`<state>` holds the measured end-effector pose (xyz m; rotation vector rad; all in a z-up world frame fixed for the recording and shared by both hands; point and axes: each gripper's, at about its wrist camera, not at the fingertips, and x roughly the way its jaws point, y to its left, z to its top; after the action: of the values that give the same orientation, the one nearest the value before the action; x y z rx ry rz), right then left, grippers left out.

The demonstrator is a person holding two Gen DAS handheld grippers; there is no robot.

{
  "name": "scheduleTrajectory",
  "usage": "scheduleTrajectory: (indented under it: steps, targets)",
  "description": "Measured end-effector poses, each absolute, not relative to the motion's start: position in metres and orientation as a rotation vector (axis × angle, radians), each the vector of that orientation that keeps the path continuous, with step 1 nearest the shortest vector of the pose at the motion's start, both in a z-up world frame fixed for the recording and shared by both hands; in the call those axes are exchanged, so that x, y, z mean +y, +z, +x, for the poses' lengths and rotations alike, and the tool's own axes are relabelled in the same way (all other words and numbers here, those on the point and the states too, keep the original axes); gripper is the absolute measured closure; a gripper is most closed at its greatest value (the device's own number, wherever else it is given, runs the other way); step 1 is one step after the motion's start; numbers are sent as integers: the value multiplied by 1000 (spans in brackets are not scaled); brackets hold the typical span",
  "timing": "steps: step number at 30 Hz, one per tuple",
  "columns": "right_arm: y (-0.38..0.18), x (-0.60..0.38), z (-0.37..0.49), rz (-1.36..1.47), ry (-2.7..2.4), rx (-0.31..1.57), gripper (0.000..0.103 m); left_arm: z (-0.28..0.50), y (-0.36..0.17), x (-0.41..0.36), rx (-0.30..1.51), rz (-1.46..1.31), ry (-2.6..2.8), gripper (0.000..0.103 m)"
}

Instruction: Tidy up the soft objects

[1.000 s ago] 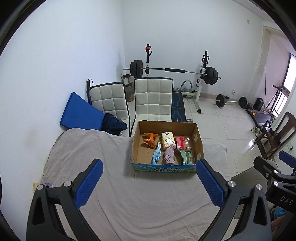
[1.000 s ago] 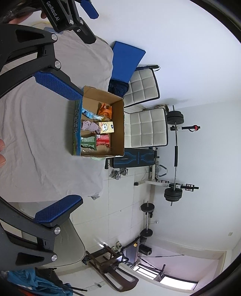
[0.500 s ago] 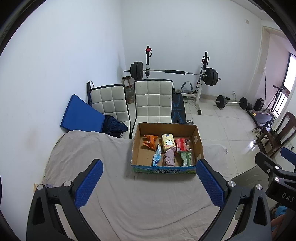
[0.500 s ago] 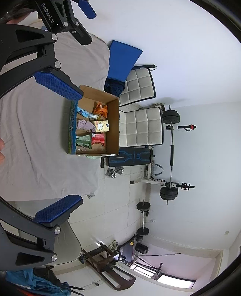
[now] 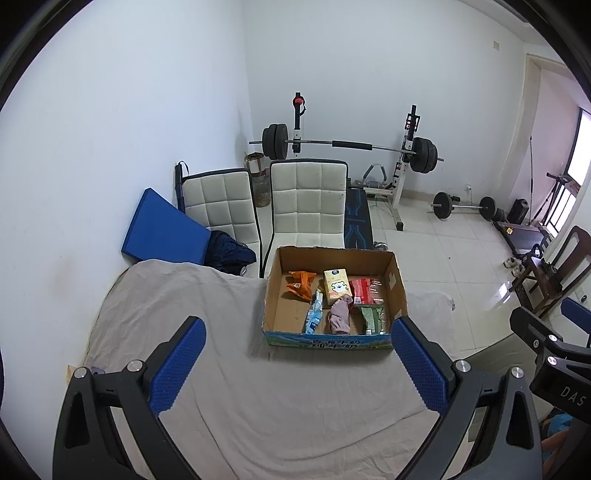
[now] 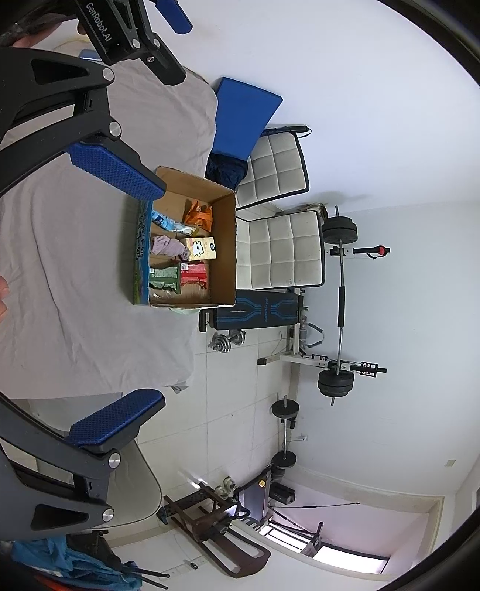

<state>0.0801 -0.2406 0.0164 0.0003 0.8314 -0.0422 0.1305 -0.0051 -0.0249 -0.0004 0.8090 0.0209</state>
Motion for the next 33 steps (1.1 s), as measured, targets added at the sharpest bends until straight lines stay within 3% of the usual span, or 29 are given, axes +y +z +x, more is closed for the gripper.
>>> scheduleTrajectory:
  steps: [33]
  targets:
    - [16,-240,78,10,-54,810,0,131,-26,-5,808,-4,21,0]
